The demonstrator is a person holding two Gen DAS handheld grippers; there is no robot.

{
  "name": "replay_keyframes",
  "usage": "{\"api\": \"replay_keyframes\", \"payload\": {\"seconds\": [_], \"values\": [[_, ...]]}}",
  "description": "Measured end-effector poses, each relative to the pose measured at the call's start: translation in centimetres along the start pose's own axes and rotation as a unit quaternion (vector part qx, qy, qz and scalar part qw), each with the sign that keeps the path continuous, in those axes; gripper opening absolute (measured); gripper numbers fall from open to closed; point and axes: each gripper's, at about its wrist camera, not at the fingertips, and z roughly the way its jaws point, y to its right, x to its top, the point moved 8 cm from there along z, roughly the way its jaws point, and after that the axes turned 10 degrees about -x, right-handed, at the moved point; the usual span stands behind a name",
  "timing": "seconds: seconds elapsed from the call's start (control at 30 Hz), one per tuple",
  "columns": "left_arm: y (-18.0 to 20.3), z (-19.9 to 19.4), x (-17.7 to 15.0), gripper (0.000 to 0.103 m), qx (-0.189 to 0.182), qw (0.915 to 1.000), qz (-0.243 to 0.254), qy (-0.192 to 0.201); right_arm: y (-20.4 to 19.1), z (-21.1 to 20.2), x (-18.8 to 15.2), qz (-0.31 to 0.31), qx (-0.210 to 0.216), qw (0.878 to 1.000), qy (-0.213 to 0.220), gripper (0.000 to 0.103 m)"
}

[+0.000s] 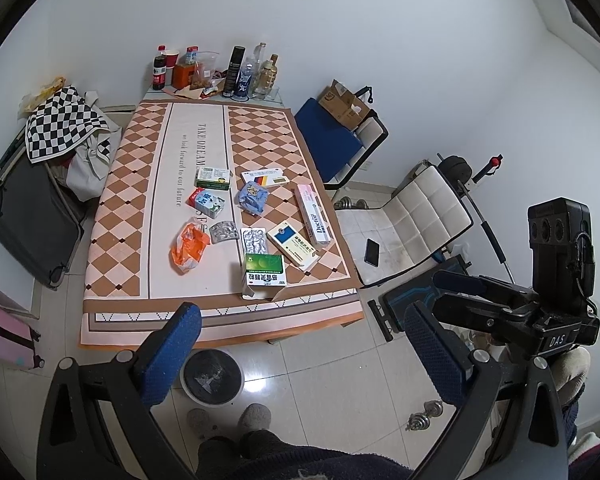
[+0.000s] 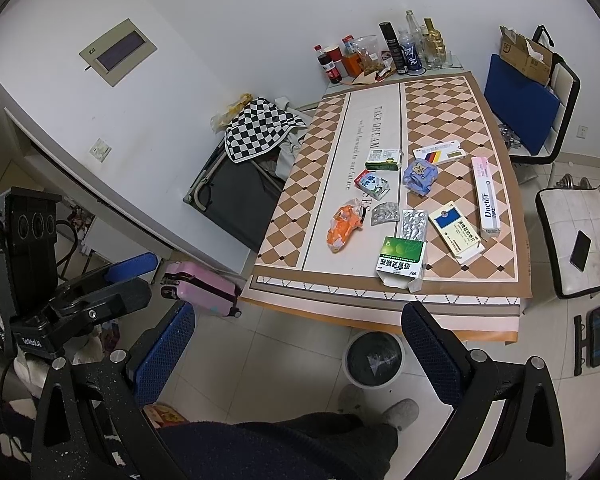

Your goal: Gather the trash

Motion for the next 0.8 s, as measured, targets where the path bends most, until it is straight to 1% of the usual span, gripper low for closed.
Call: {"api": "replay_keyframes", "payload": {"seconds": [0.5,0.67,0.73,0.8], "values": [[0.2,0.2,-0.4,0.103,0.0,1.0,-0.001,0.001,0.1,0.0,-0.1,-0.001,0.002,1.0,0.0,0.103],[0.3,0.3,-0.5,0.103,0.001,1.0,-0.002,0.0,-0.6,0.1,-0.4,0.0,0.001,1.0,0.0,0.103],[0.5,0.5,-0.5,0.103,0.011,0.9999,-0.004,0.001,-0.9,0.4,-0.4,0.006,-0.001,1.0,0.001,0.103],[-0.4,0.9,-0.3,0.103,0.038,0.9993,-0.004,0.005,-1.0,0.7,-0.2,0.019,-0.008,1.0,0.002,0.103]]}}
